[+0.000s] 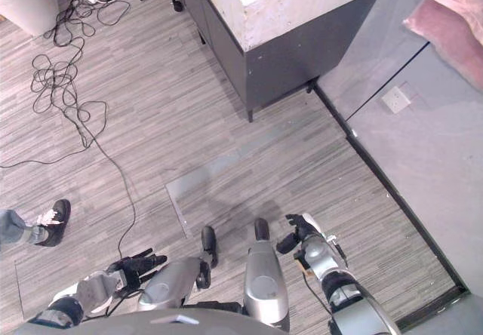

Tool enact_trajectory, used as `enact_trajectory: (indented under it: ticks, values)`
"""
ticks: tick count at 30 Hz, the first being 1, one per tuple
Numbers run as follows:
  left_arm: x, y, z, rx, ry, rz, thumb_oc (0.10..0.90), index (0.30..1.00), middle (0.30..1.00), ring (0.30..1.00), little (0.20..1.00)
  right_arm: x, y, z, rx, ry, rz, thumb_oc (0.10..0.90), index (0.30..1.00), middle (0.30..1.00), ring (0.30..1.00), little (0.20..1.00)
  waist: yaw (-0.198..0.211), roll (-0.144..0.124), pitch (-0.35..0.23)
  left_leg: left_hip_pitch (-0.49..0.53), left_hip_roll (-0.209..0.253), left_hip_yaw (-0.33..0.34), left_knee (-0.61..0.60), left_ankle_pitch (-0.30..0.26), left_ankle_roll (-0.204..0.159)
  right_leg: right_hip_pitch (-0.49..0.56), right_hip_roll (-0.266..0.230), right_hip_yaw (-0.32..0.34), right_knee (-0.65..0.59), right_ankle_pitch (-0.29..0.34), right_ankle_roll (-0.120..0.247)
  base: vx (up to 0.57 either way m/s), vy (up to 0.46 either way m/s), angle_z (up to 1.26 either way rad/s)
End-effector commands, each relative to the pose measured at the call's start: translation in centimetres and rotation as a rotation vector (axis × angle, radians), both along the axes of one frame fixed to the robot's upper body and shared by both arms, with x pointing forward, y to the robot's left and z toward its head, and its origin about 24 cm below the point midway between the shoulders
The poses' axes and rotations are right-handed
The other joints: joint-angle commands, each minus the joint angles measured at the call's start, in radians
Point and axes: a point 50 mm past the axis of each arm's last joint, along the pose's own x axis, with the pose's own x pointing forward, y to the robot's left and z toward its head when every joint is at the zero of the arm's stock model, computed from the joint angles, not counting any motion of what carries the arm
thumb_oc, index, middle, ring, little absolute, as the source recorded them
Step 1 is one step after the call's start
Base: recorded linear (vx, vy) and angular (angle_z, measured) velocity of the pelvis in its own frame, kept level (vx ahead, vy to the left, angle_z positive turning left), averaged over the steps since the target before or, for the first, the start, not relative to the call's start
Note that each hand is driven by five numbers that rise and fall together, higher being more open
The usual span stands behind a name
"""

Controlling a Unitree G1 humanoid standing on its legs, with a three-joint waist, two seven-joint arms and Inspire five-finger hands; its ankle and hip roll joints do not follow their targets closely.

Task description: Organize the bathroom.

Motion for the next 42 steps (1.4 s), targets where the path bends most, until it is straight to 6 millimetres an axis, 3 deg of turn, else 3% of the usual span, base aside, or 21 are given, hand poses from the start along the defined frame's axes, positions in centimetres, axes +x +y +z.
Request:
enact_trajectory:
  ticks: [1, 3, 5, 6, 7, 8, 9, 10, 14, 18, 24, 27, 28, 30, 32, 34, 35, 37, 38, 40, 42]
  values:
    - [-1.0, 1.2, 0.0, 0.029, 0.01, 0.004, 0.8, 0.9, 0.9, 0.9, 0.9, -0.7, -1.2, 0.2, 0.001, -0.022, -0.04, 0.8, 0.9, 0.9, 0.9, 0.9, 0.023, -0.048, -0.081, -0.022, 0.067, -0.029, 0.165, -0.132, -0.026, -0.107, -0.128, 0.074, 0.03, 0.083, 0.126, 0.15, 0.166, -0.09]
    - [-1.4, 1.6, 0.0, 0.035, 0.014, 0.026, 0.8, 0.9, 0.9, 0.9, 0.9, -0.8, -1.2, 0.2, 0.003, -0.021, -0.023, 0.8, 0.9, 0.9, 0.9, 0.9, 0.034, -0.048, -0.082, -0.026, 0.052, -0.027, 0.17, -0.139, -0.019, -0.12, -0.152, 0.074, 0.054, 0.123, 0.119, 0.09, 0.102, -0.2]
    - [-1.8, 2.3, 0.1, 0.054, 0.019, 0.002, 0.8, 0.9, 0.9, 0.9, 0.9, -1.2, -1.4, 0.2, -0.006, -0.017, 0.007, 0.8, 0.9, 0.9, 0.9, 0.9, 0.04, -0.036, -0.071, -0.036, 0.039, -0.014, 0.19, -0.152, 0.005, -0.191, -0.144, 0.091, 0.245, 0.202, 0.095, 0.16, 0.104, -0.43]
    - [-1.8, 2.4, 0.2, 0.06, 0.008, -0.004, 0.8, 0.9, 0.9, 0.9, 0.9, -1.2, -1.5, 0.3, -0.014, -0.011, 0.023, 0.8, 0.9, 0.9, 0.9, 0.9, 0.029, -0.051, -0.06, -0.026, 0.027, -0.003, 0.211, -0.169, 0.006, -0.225, -0.145, 0.078, 0.2, 0.241, 0.099, 0.28, -0.004, -0.51]
    - [-1.4, 2.4, 0.4, 0.062, -0.004, -0.002, 0.8, 0.9, 0.9, 0.9, 0.9, -1.3, -1.7, 0.3, -0.015, -0.01, 0.033, 0.8, 0.9, 0.9, 0.9, 0.9, 0.018, -0.064, -0.052, -0.018, 0.024, 0.014, 0.23, -0.192, 0.004, -0.224, -0.142, 0.054, 0.119, 0.222, 0.105, 0.35, -0.169, -0.41]
    - [-1.0, 2.3, 0.5, 0.066, -0.018, -0.011, 0.8, 0.9, 0.9, 0.9, 0.9, -1.2, -1.7, 0.4, -0.017, -0.015, 0.043, 0.8, 0.9, 0.9, 0.9, 0.9, 0.001, -0.09, -0.046, -0.012, 0.004, 0.013, 0.251, -0.224, 0.003, -0.233, -0.141, 0.041, -0.057, 0.227, 0.122, 0.3, -0.187, -0.36]
    - [-1.1, 2.5, 0.7, 0.074, -0.022, -0.022, 0.8, 0.9, 0.9, 0.9, 0.9, -0.9, -1.4, 0.4, -0.019, -0.007, 0.054, 0.8, 0.9, 0.9, 0.9, 0.9, 0.001, -0.09, -0.034, -0.019, 0.002, -0.005, 0.27, -0.234, 0.011, -0.251, -0.077, 0.026, -0.007, 0.207, 0.103, 0.25, -0.204, -0.11]
    - [-0.5, 2.5, 0.9, 0.078, -0.03, -0.009, 0.8, 0.9, 0.9, 0.9, 0.9, -0.7, -1.1, 0.4, -0.028, -0.004, 0.074, 0.8, 0.9, 0.9, 0.9, 0.9, 0.004, -0.094, -0.034, -0.029, 0.017, 0.028, 0.278, -0.229, 0.004, -0.224, -0.095, -0.001, -0.021, 0.183, 0.098, 0.17, -0.192, 0.04]
    - [0.4, 1.3, 0.9, 0.045, -0.064, -0.026, 0.8, 0.9, 0.9, 0.9, 0.9, -0.2, -1.7, 0.9, -0.027, -0.038, 0.047, 0.8, 0.9, 0.9, 0.9, 0.9, -0.011, -0.078, -0.036, -0.041, 0.053, 0.031, 0.285, -0.157, -0.033, -0.151, -0.064, 0.006, -0.038, 0.132, 0.083, 0.18, -0.147, 0.17]
    - [0.4, 0.6, 0.8, 0.032, -0.07, -0.057, 0.8, 0.9, 0.9, 0.9, 0.9, -0.2, -1.9, 1.1, -0.029, -0.048, 0.03, 0.8, 0.9, 0.9, 0.9, 0.9, -0.028, -0.063, -0.039, -0.023, 0.065, 0.014, 0.268, -0.137, -0.041, -0.151, -0.038, 0.024, -0.011, 0.101, 0.069, 0.15, -0.042, -0.03]
    - [-1.0, 0.6, 0.1, 0.033, -0.029, -0.038, 0.8, 0.9, 0.9, 0.9, 0.9, -2.2, -2.6, 0.1, -0.005, -0.005, -0.04, 0.8, 0.9, 0.9, 0.9, 0.9, -0.05, -0.053, -0.088, 0.033, 0.083, -0.033, 0.338, -0.068, -0.072, -0.126, 0.015, 0.031, 0.011, 0.058, 0.025, 0.18, -0.076, 0.17]
    - [-1.4, 0.8, -0.1, 0.047, -0.017, -0.006, 0.8, 0.9, 0.9, 0.9, 0.9, -2.9, -2.4, -0.5, 0.023, 0.008, -0.078, 0.8, 0.9, 0.9, 0.9, 0.9, -0.059, -0.058, -0.121, 0.023, 0.09, -0.082, 0.578, 0.088, -0.116, -0.098, 0.052, 0.018, 0.008, 0.033, -0.031, 0.14, -0.123, 0.13]
    - [-1.2, 0.8, -0.1, 0.056, -0.02, 0.005, 0.8, 0.9, 0.9, 0.9, 0.9, -3.1, -2.2, -0.6, 0.035, 0.006, -0.094, 0.8, 0.9, 0.9, 0.9, 0.9, -0.058, -0.075, -0.124, -0.06, 0.078, -0.107, 0.715, 0.145, -0.112, -0.081, 0.062, 0.021, -0.001, 0.034, -0.05, 0.1, -0.129, 0.17]
    - [-0.9, 0.8, 0.0, 0.07, -0.028, 0.029, 0.8, 0.9, 0.9, 0.9, 0.9, -3.2, -2.0, -0.9, 0.056, -0.007, -0.12, 0.8, 0.9, 0.9, 0.9, 0.9, -0.049, -0.094, -0.121, -0.189, 0.061, -0.129, 0.808, 0.145, -0.083, -0.052, 0.081, 0.038, -0.007, 0.033, -0.068, 0.14, -0.062, 0.06]
    - [-1.0, 0.8, -0.1, 0.08, -0.016, 0.031, 0.8, 0.9, 0.9, 0.9, 0.9, -3.6, -1.9, -1.1, 0.071, -0.019, -0.147, 0.8, 0.9, 0.9, 0.9, 0.9, -0.041, -0.096, -0.111, -0.252, 0.082, -0.127, 0.686, 0.138, -0.046, -0.007, 0.114, 0.073, -0.013, 0.016, -0.069, 0.24, 0.091, -0.45]
    - [-1.1, 1.0, -0.1, 0.082, -0.014, 0.023, 0.8, 0.9, 0.9, 0.9, 0.9, -3.6, -1.7, -1.3, 0.09, -0.036, -0.187, 0.8, 0.9, 0.9, 0.9, 0.9, -0.031, -0.068, -0.103, -0.18, 0.105, -0.151, 0.291, 0.154, -0.029, 0.03, 0.165, 0.126, -0.011, -0.021, -0.046, 0.39, 0.292, -0.86]
    - [-0.9, 1.0, 0.0, 0.083, -0.02, 0.03, 0.8, 0.9, 0.9, 0.9, 0.9, -3.3, -1.4, -1.3, 0.104, -0.055, -0.209, 0.8, 0.9, 0.9, 0.9, 0.9, -0.018, -0.049, -0.102, -0.15, 0.096, -0.204, 0.097, 0.159, -0.03, 0.045, 0.194, 0.167, -0.017, -0.031, -0.03, 0.32, 0.253, -0.68]
    - [-0.5, 1.0, 0.1, 0.086, -0.027, 0.024, 0.8, 0.9, 0.9, 0.9, 0.9, -3.1, -1.2, -1.3, 0.111, -0.072, -0.222, 0.8, 0.9, 0.9, 0.9, 0.9, -0.01, -0.044, -0.095, -0.151, 0.092, -0.216, 0.056, 0.169, -0.04, 0.06, 0.197, 0.184, -0.02, -0.035, -0.022, 0.24, 0.24, -0.79]
    - [-0.6, 0.7, -0.1, 0.098, -0.021, -0.033, 0.8, 0.9, 0.9, 0.9, 0.9, -3.5, -1.0, -1.4, 0.118, -0.089, -0.259, 0.8, 0.9, 0.9, 0.9, 0.9, -0.014, -0.043, -0.099, -0.163, 0.066, -0.142, 0.118, 0.093, -0.033, 0.067, 0.157, 0.156, -0.004, -0.052, -0.01, 0.28, 0.314, -1.15]
    - [-0.5, 0.6, -0.1, 0.102, -0.021, -0.049, 0.8, 0.9, 0.9, 0.9, 0.9, -3.5, -1.0, -1.4, 0.116, -0.093, -0.265, 0.8, 0.9, 0.9, 0.9, 0.9, -0.019, -0.04, -0.1, -0.162, 0.066, -0.124, 0.121, 0.08, -0.034, 0.062, 0.144, 0.138, 0.006, -0.054, -0.006, 0.15, 0.186, -0.6]
    - [-0.2, 0.9, 0.0, 0.122, -0.015, -0.053, 0.8, 0.9, 0.9, 0.9, 0.9, -3.7, -1.0, -1.5, 0.123, -0.099, -0.29, 0.8, 0.9, 0.9, 0.9, 0.9, -0.014, -0.04, -0.099, -0.157, 0.032, -0.125, 0.148, 0.017, -0.025, 0.045, 0.096, 0.127, 0.043, -0.053, 0.022, 0.16, 0.282, -0.2]
